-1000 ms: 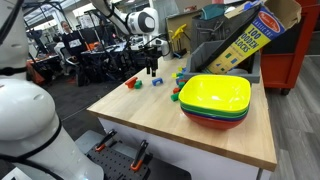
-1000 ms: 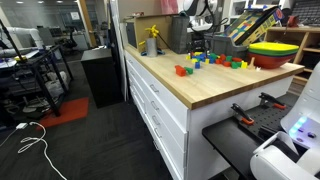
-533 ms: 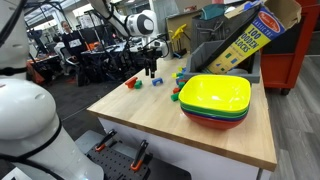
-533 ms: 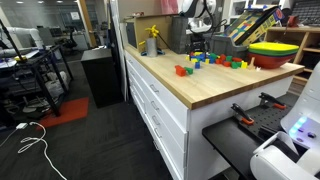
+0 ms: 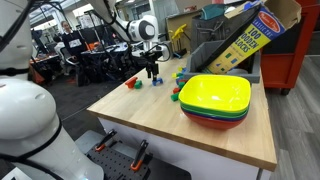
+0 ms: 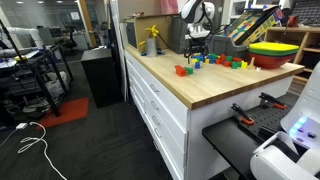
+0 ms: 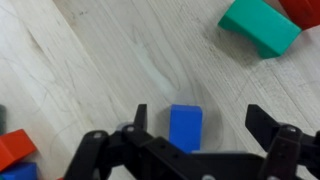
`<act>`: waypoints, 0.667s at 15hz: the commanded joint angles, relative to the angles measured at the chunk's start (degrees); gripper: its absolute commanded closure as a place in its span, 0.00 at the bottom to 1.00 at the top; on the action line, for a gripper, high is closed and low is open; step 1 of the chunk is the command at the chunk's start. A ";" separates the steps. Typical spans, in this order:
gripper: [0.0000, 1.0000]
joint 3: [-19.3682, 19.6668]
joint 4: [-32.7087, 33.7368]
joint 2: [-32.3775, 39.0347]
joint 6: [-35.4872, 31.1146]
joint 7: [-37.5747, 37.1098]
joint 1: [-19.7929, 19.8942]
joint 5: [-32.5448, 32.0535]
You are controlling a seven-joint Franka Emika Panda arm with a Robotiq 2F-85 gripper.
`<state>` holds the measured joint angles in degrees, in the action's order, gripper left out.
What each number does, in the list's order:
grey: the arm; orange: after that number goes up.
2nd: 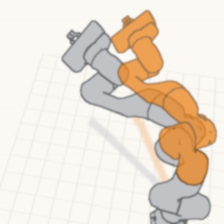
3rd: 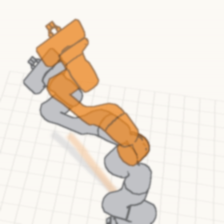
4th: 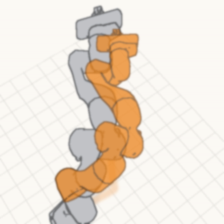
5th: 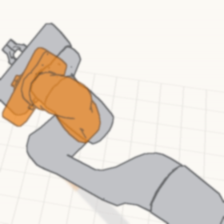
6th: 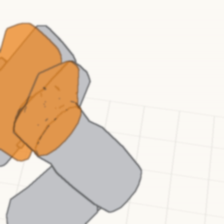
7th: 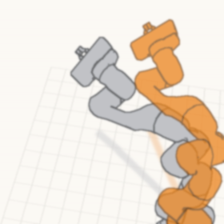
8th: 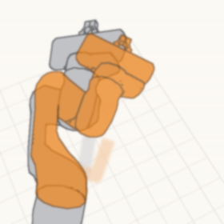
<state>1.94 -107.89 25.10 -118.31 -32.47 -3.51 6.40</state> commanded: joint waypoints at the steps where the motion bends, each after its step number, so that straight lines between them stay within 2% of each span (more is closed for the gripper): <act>1: 0.00 0.07 -1.96 -1.88 -0.65 2.99 0.12 0.75; 6: 0.00 -0.17 -6.27 -6.12 0.71 4.45 0.71 2.22; 10: 0.00 -1.71 -10.86 -10.28 0.51 10.04 0.93 5.73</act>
<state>1.65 -113.76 20.09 -117.97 -27.14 -3.38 8.92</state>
